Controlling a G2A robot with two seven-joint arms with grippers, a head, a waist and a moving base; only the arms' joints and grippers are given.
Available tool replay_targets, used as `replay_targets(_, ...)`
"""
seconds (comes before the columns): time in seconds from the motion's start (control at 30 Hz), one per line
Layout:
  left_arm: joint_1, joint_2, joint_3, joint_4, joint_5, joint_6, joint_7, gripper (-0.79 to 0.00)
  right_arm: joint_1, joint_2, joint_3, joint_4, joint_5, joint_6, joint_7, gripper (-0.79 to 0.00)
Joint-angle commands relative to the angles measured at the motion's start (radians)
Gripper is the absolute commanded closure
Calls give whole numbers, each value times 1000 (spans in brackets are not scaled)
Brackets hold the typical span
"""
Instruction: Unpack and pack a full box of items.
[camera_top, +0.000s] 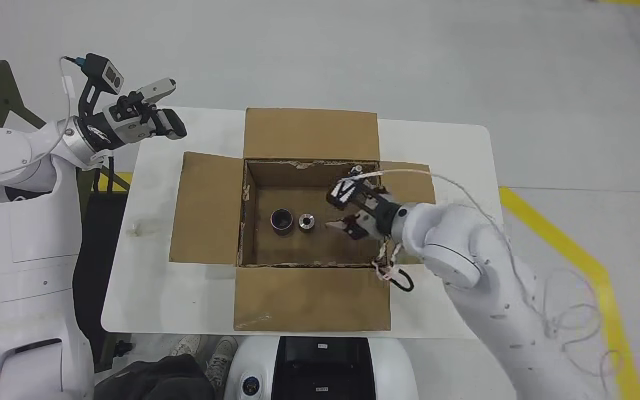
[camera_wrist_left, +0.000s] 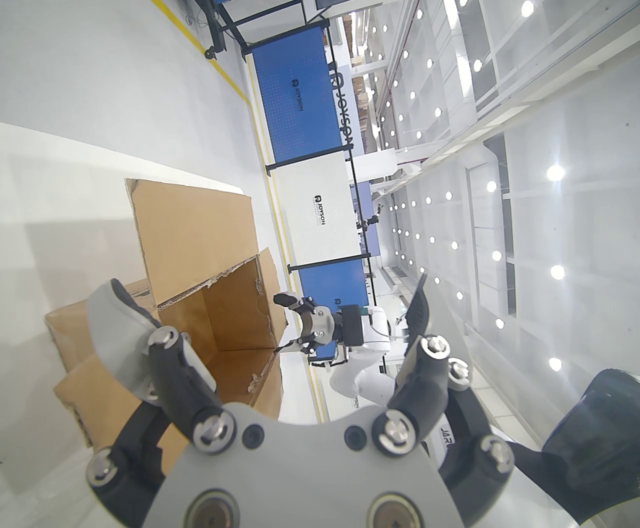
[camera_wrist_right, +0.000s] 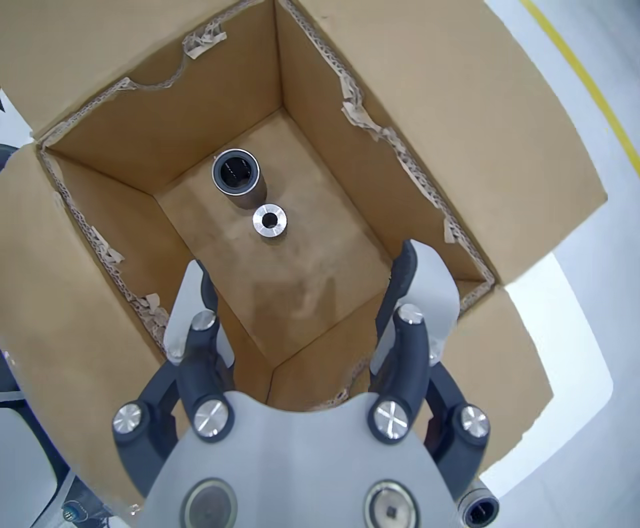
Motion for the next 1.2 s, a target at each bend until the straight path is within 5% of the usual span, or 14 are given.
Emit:
replay_targets(0.0, 0, 0, 0, 0, 0, 0, 0, -785, -39, 8, 41, -26, -3, 0, -10, -683)
replay_targets(0.17, 0, 0, 0, 0, 0, 0, 0, -785, -134, 26, 134, -92, -11, 6, -36, -773)
replay_targets(0.5, 0, 0, 0, 0, 0, 0, 0, -785, -276, 51, 289, -159, 1, 10, -94, -785)
replay_targets(1.17, 0, 0, 0, 0, 0, 0, 0, -785, -328, 66, 359, -129, 37, 73, -134, -785)
